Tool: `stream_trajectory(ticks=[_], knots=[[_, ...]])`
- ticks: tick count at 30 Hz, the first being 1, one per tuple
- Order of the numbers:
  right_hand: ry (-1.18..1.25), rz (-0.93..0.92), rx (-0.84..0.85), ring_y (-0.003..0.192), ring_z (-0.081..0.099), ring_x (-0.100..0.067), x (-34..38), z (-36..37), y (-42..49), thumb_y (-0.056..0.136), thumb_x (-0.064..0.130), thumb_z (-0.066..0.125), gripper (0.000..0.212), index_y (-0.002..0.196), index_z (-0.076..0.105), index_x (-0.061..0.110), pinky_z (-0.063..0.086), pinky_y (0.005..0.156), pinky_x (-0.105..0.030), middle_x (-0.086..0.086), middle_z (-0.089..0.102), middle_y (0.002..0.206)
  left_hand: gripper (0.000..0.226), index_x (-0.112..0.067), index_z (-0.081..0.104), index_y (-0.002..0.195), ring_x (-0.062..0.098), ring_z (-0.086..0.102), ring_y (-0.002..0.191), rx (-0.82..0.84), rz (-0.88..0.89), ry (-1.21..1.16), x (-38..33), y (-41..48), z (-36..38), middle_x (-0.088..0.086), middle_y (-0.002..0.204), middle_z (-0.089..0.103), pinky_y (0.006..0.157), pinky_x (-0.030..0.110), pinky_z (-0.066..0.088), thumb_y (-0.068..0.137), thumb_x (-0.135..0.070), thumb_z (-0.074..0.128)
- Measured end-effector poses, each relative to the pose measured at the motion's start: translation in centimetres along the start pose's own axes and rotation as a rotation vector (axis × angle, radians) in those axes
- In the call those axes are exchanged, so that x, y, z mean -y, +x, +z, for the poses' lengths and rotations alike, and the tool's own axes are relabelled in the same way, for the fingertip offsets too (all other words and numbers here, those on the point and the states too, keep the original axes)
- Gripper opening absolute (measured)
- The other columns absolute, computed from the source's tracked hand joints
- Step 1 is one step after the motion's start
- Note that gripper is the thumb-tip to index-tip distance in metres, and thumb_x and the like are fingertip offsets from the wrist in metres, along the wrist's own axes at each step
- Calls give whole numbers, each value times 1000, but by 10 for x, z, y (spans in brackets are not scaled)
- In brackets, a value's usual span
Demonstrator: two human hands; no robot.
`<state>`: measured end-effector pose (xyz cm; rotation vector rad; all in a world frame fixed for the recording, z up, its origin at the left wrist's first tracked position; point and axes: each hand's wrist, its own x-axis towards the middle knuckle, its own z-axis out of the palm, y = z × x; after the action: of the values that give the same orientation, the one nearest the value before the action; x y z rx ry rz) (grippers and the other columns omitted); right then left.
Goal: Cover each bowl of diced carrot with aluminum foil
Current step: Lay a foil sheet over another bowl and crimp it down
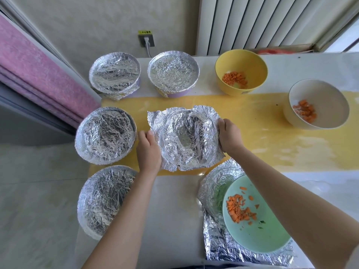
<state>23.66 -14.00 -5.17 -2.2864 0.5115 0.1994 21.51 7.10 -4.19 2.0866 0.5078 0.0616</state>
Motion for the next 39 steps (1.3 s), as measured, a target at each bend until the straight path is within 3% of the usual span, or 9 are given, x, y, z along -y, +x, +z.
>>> stream_trajectory(ticks=[5,10,13,16,23,27,29,32,39], knots=[[39,-20,-192,111,50,-29,8,-5,-5,101,24,32,35,129,42,5,39,84,-34,-13,50,126,14,-8,41,91,23,45,72,-199,309,127,-10,-7,-4,8,87,47,58,35,37,97,-21,39],[-218,-629,-269,135,35,-32,33,1,-20,96,11,45,41,135,43,-2,24,114,-38,-20,42,141,19,-6,52,108,22,46,108,-98,693,358,-27,-10,4,13,116,52,90,33,38,93,-13,44],[-455,-715,-62,143,16,-32,37,15,-26,99,28,30,52,143,31,0,7,117,-37,-17,26,152,44,-7,37,139,25,15,143,126,719,603,-21,-3,15,11,151,28,116,40,14,98,-22,33],[-637,-608,29,145,-4,-27,29,22,-27,98,41,15,62,149,8,6,-9,116,-36,-10,6,157,56,-10,12,149,21,-10,143,239,675,840,-11,2,20,7,157,1,117,42,-5,99,-35,21],[-342,-464,38,145,6,-20,18,25,-22,100,39,33,63,149,10,6,4,119,-31,-7,10,157,56,-13,1,149,18,-6,144,321,529,731,-6,9,20,5,157,-5,117,32,-4,102,-31,23],[79,-323,-8,127,43,-15,16,23,-20,101,24,37,43,142,35,10,27,100,-12,-5,45,141,46,-12,24,147,13,25,139,266,345,210,-5,9,18,3,152,27,109,19,22,101,-17,32],[325,-166,-29,83,57,-1,18,22,-18,101,17,36,36,136,47,14,38,71,-6,4,62,101,40,-11,36,142,8,36,131,224,247,-8,-4,9,16,1,144,40,102,8,25,101,-12,32],[425,-97,-45,47,41,2,16,25,-14,101,15,37,34,130,53,18,29,47,-10,14,49,66,38,-14,42,138,0,37,125,236,59,-188,-3,9,17,-8,135,45,98,7,27,102,-16,31],[588,-15,-15,39,26,-2,13,29,-12,102,16,33,33,127,54,19,24,40,-15,6,36,61,37,-14,40,137,-1,38,117,244,-166,-432,-9,3,20,-17,119,43,79,-7,31,103,-20,31]])
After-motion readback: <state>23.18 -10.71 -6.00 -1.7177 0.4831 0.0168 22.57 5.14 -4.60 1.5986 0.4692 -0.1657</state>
